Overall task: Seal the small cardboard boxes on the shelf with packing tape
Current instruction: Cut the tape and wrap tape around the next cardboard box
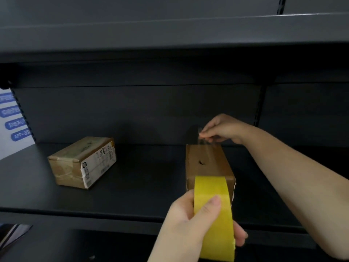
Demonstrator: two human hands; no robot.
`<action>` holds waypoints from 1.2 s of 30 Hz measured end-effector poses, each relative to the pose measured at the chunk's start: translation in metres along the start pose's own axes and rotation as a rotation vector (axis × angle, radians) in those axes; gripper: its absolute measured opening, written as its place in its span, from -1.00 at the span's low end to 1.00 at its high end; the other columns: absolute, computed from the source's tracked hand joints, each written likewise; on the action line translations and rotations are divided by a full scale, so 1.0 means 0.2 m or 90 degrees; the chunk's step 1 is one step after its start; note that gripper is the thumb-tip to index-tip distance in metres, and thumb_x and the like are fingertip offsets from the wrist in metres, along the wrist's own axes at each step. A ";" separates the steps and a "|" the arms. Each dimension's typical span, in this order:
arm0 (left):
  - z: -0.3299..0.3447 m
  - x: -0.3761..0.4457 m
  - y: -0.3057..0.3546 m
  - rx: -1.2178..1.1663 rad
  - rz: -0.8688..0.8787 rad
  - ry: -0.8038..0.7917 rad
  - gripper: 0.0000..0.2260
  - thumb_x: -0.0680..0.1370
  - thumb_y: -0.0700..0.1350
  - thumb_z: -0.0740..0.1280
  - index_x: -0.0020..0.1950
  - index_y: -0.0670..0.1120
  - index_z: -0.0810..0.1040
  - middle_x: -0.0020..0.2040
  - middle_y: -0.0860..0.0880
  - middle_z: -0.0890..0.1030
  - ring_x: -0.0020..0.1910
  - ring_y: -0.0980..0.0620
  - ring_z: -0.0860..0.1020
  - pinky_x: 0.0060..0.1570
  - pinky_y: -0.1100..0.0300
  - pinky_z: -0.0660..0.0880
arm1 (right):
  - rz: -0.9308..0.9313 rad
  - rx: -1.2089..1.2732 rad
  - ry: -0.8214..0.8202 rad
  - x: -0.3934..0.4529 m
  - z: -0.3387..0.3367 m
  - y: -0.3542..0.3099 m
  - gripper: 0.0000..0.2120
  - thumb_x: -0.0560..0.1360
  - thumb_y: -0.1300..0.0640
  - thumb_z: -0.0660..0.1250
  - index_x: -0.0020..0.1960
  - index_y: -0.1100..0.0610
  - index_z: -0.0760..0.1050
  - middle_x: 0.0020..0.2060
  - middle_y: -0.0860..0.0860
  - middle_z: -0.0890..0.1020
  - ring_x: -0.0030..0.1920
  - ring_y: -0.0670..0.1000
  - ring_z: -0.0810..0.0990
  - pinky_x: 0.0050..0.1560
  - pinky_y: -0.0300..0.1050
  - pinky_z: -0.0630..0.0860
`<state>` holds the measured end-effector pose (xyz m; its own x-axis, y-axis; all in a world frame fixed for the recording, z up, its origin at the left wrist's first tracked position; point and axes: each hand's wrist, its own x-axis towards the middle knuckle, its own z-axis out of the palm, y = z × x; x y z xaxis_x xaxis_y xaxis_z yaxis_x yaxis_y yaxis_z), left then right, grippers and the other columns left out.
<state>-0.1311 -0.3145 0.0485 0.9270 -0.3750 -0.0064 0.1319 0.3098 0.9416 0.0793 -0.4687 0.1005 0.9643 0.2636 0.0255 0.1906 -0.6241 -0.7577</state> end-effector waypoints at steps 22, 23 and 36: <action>-0.01 0.04 -0.06 0.033 0.007 0.025 -0.61 0.37 0.07 0.33 0.04 -0.18 0.49 -0.34 -0.15 0.67 -0.34 -0.02 0.65 -0.31 0.22 0.58 | 0.014 -0.012 0.062 0.06 0.11 0.10 -0.90 0.34 0.11 0.50 -0.15 0.06 0.66 -0.14 -0.06 0.62 -0.09 -0.10 0.53 -0.14 -0.24 0.39; -0.01 0.04 -0.07 0.038 0.008 0.026 -0.61 0.37 0.08 0.34 0.05 -0.18 0.50 -0.33 -0.16 0.67 -0.34 -0.03 0.65 -0.31 0.22 0.57 | 0.015 -0.007 0.072 0.06 0.12 0.11 -0.91 0.34 0.11 0.50 -0.16 0.05 0.65 -0.15 -0.07 0.61 -0.08 -0.09 0.53 -0.08 -0.21 0.39; -0.04 0.04 -0.10 0.062 0.013 0.046 -0.59 0.29 0.04 0.35 0.07 -0.11 0.51 -0.31 -0.15 0.69 -0.32 -0.03 0.66 -0.30 0.22 0.59 | 0.085 -0.157 0.097 0.07 0.19 0.11 -0.73 0.57 0.18 0.18 0.16 0.27 0.53 0.13 0.19 0.57 0.07 0.10 0.54 0.07 -0.08 0.48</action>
<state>-0.1232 -0.3175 0.0267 0.9526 -0.3041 -0.0073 0.0807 0.2296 0.9699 0.0897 -0.4505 0.0587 0.9967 0.0658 0.0473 0.0810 -0.8104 -0.5803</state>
